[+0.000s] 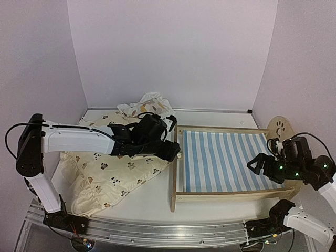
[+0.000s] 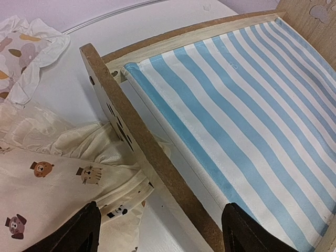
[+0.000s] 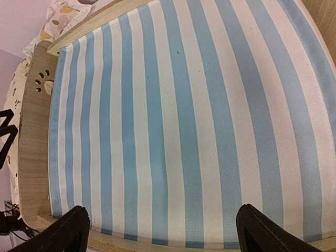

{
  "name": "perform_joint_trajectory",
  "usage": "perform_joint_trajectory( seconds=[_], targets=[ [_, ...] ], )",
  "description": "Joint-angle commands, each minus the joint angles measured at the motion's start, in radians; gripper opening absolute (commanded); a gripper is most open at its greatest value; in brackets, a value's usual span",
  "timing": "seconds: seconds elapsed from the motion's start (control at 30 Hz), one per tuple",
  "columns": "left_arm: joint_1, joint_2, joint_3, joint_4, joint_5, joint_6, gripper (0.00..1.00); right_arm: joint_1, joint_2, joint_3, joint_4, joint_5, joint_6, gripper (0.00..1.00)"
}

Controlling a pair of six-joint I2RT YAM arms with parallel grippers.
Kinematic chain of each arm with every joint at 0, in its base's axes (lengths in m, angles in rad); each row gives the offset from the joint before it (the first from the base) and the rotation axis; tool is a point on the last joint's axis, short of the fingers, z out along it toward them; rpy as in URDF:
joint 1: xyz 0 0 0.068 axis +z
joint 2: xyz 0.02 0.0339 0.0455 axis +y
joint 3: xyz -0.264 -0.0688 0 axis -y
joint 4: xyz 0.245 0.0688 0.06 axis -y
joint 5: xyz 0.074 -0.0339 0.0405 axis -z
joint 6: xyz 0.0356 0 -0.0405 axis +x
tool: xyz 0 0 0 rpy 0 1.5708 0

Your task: Set up the pet bed

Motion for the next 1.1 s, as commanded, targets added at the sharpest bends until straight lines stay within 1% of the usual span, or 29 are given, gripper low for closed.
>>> perform_joint_trajectory(
  seconds=[0.0, 0.17, 0.3, 0.47, 0.57, 0.67, 0.73, 0.83, 0.97, 1.07],
  targets=[
    [0.001, -0.038, 0.005, -0.018, -0.019, 0.026, 0.81, 0.004, 0.013, -0.041, 0.023, -0.024, 0.132, 0.98],
    [0.001, -0.011, 0.040, -0.037, -0.010, 0.032, 0.81, 0.004, 0.089, -0.008, -0.056, -0.040, 0.185, 0.98],
    [0.002, 0.025, 0.079, -0.070, -0.004, 0.022, 0.83, 0.004, 0.112, -0.031, -0.057, -0.039, 0.242, 0.98],
    [0.002, 0.052, 0.101, -0.080, 0.002, 0.022, 0.84, 0.004, 0.126, -0.064, -0.059, 0.002, 0.250, 0.98],
    [0.000, 0.079, 0.121, -0.092, -0.001, 0.020, 0.84, 0.004, 0.145, -0.086, -0.058, -0.002, 0.258, 0.98],
    [0.000, 0.108, 0.130, -0.095, -0.003, 0.016, 0.81, 0.004, 0.157, -0.095, -0.058, 0.015, 0.243, 0.98],
    [0.000, 0.134, 0.135, -0.095, -0.017, 0.012, 0.76, 0.004, 0.165, -0.096, -0.057, 0.039, 0.220, 0.98],
    [0.000, 0.172, 0.151, -0.100, -0.036, -0.004, 0.63, 0.004, 0.199, -0.083, -0.054, 0.099, 0.171, 0.98],
    [0.000, 0.222, 0.183, -0.120, -0.077, -0.027, 0.37, 0.004, 0.308, -0.035, -0.036, 0.137, 0.089, 0.98],
    [0.000, 0.258, 0.221, -0.170, -0.180, -0.068, 0.18, 0.004, 0.393, 0.028, -0.019, 0.143, 0.015, 0.98]
  ],
)
